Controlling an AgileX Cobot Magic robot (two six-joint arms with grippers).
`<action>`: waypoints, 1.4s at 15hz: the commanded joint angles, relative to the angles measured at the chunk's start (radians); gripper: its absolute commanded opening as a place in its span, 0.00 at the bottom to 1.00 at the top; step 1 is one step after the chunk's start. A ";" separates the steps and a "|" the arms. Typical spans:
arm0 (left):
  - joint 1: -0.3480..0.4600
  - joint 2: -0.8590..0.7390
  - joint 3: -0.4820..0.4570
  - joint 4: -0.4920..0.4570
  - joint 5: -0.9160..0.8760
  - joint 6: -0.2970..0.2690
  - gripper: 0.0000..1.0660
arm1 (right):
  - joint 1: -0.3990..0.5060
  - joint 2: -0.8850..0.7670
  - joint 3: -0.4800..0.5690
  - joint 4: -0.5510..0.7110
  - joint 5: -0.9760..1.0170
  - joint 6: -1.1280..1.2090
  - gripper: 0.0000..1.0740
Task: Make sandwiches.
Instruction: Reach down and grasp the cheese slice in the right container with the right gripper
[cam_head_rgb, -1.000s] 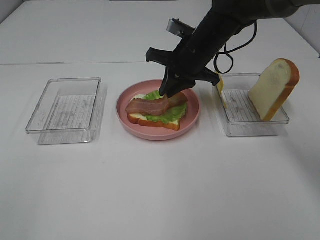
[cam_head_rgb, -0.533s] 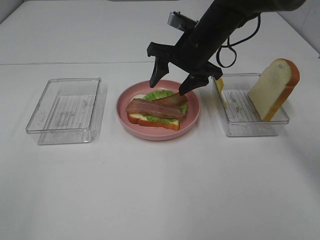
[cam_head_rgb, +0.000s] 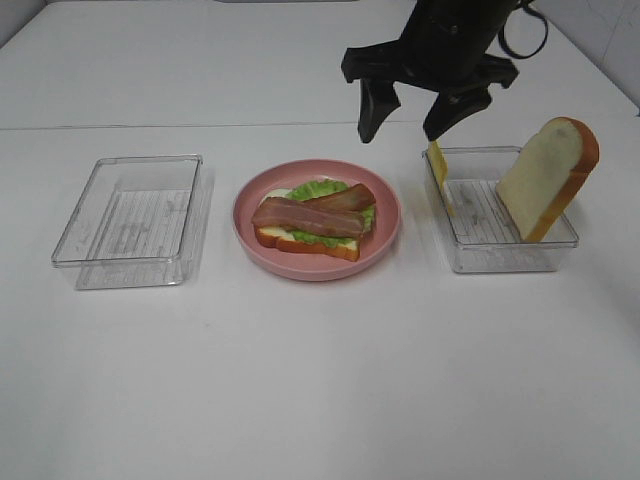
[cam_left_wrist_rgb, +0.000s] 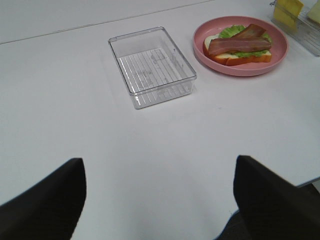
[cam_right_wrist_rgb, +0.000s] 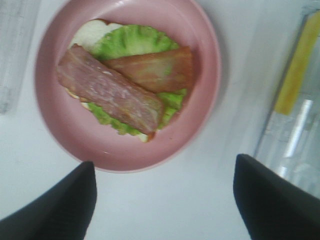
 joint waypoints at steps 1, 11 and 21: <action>0.001 -0.008 0.007 -0.003 -0.010 0.001 0.73 | -0.002 -0.018 -0.049 -0.127 0.092 0.023 0.67; 0.001 -0.008 0.007 -0.003 -0.010 0.001 0.73 | -0.130 0.074 -0.103 -0.069 -0.025 0.012 0.67; 0.001 -0.008 0.007 -0.003 -0.010 0.001 0.73 | -0.130 0.240 -0.103 -0.111 -0.168 0.014 0.54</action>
